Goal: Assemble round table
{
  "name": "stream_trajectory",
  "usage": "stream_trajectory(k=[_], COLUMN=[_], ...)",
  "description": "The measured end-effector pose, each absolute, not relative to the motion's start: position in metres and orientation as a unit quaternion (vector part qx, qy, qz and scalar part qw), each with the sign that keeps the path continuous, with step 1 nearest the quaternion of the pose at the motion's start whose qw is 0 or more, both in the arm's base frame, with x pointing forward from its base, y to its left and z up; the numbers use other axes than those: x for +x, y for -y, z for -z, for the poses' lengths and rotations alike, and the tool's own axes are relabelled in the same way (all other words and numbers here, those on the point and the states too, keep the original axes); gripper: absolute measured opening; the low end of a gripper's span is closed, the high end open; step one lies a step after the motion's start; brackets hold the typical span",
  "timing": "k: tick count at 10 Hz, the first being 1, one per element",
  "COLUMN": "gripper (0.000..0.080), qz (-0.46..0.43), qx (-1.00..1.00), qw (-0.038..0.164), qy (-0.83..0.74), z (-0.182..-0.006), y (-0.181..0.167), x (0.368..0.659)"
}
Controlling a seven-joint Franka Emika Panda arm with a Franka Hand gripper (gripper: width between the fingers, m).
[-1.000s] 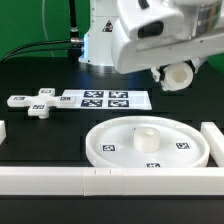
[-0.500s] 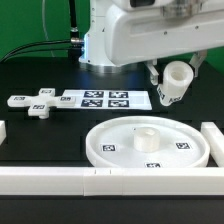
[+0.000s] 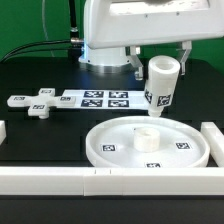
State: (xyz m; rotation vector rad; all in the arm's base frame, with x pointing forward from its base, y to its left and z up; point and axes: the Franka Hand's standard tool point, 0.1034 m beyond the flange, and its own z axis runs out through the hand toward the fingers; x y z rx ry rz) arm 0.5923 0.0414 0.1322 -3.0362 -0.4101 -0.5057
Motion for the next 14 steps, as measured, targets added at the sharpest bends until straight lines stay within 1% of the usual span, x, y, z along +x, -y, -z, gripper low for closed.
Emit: stream_trajectory(k=[1,3,4,5,8,9,11,12,14], gripper=[0.0407,0.0407,0.0407,0.0407,0.0407,0.0407,0.0407,0.0407,0.0407], qz=[0.208,0.273,0.283,0.266,0.266,0.261,0.251,0.250,0.250], qx=[-0.968,-0.951,-0.949,-0.955,-0.955,-0.958,-0.961,-0.960,-0.960], qw=[0.005,-0.025,-0.031,-0.025,-0.023,-0.017,-0.008,-0.007,-0.007], qy=[0.141,0.140,0.134,0.133,0.130,0.121,0.117,0.123,0.124], z=[-0.131,-0.133,-0.129,-0.126,-0.125,-0.119,-0.112,-0.110,-0.109], y=[-0.039,-0.015,-0.007,-0.008,-0.009,-0.015,-0.027,-0.034,-0.033], x=[0.597,0.591,0.582,0.577,0.576,0.565,0.555,0.551,0.551])
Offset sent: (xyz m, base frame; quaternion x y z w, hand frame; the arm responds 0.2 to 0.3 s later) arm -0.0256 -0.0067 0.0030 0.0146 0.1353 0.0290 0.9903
